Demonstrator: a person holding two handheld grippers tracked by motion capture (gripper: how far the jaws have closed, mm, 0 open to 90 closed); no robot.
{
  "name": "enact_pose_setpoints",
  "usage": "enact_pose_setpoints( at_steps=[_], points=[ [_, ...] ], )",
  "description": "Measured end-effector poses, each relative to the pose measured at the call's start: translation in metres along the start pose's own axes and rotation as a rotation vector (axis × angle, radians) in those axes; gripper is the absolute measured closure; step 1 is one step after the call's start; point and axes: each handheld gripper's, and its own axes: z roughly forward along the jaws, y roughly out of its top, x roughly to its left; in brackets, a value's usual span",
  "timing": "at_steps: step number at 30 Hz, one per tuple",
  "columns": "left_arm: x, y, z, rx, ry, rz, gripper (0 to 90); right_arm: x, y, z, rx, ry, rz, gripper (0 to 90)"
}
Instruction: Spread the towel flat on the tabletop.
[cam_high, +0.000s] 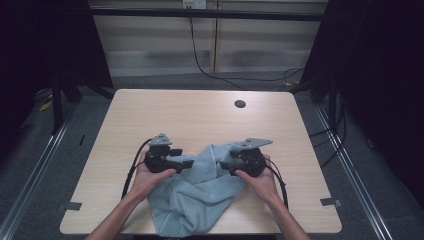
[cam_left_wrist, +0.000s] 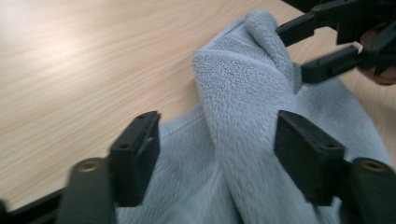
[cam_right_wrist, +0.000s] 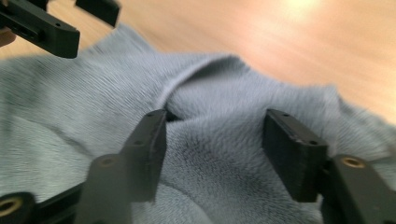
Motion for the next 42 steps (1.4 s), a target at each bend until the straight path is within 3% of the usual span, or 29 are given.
enact_pose_setpoints(
  at_steps=[3, 5, 7, 12, 15, 16, 17, 18, 22, 25, 34, 35, 36, 37, 39, 40, 41, 42],
  points=[
    [0.005, -0.007, 0.019, 0.027, -0.013, -0.04, 26.0, -0.002, -0.006, 0.009, 0.007, 0.004, 0.02, 30.5],
    [0.005, -0.01, 0.025, 0.051, -0.024, -0.042, 24.7, -0.002, -0.009, 0.016, 0.027, -0.005, 0.029, 26.4],
    [0.006, -0.012, 0.025, 0.049, -0.039, -0.043, 24.9, 0.003, -0.014, 0.026, 0.057, -0.016, 0.001, 24.7],
    [0.004, -0.012, 0.029, 0.059, -0.072, -0.031, 25.2, 0.007, -0.016, 0.032, 0.073, -0.038, -0.018, 24.8],
    [-0.002, -0.013, 0.035, 0.085, -0.102, 0.005, 30.9, 0.011, -0.019, 0.035, 0.103, -0.055, -0.028, 25.3],
    [-0.005, -0.013, 0.036, 0.09, -0.118, 0.025, 42.0, 0.013, -0.02, 0.036, 0.102, -0.069, -0.047, 26.5],
    [-0.009, -0.013, 0.036, 0.094, -0.096, 0.054, 51.9, 0.015, -0.02, 0.036, 0.114, -0.091, -0.061, 28.9],
    [-0.01, -0.012, 0.035, 0.089, -0.088, 0.059, 56.0, 0.015, -0.019, 0.035, 0.117, -0.105, -0.048, 34.9],
    [-0.006, -0.012, 0.028, 0.042, -0.073, 0.045, 69.1, 0.006, -0.019, 0.03, 0.101, -0.108, -0.018, 63.6],
    [-0.006, -0.009, 0.021, 0.016, -0.066, 0.046, 72.5, 0.003, -0.017, 0.028, 0.093, -0.086, 0.017, 73.2],
    [0.004, 0.003, -0.025, -0.153, -0.037, 0.006, 76.0, -0.005, -0.008, 0.013, 0.058, -0.096, 0.069, 80.3],
    [0.007, 0.004, -0.034, -0.179, -0.025, 0.002, 76.3, -0.008, -0.004, 0.004, 0.037, -0.126, 0.079, 80.8],
    [0.007, 0.004, -0.034, -0.179, -0.025, 0.002, 76.6, -0.008, -0.004, 0.004, 0.037, -0.126, 0.079, 80.8],
    [0.009, 0.005, -0.039, -0.2, -0.013, -0.008, 77.1, -0.017, -0.002, -0.006, 0.009, -0.158, 0.107, 81.2],
    [0.014, 0.005, -0.049, -0.225, -0.001, -0.021, 77.3, -0.022, -0.002, -0.012, -0.006, -0.171, 0.117, 81.4],
    [0.017, 0.005, -0.053, -0.231, 0.008, -0.024, 77.8, -0.03, -0.002, -0.023, -0.026, -0.205, 0.132, 81.6],
    [0.019, 0.006, -0.056, -0.241, 0.011, -0.029, 77.8, -0.03, -0.002, -0.023, -0.026, -0.205, 0.132, 81.6],
    [0.021, 0.007, -0.061, -0.251, 0.021, -0.031, 77.8, -0.038, 0.001, -0.035, -0.056, -0.228, 0.148, 81.7]
  ],
)
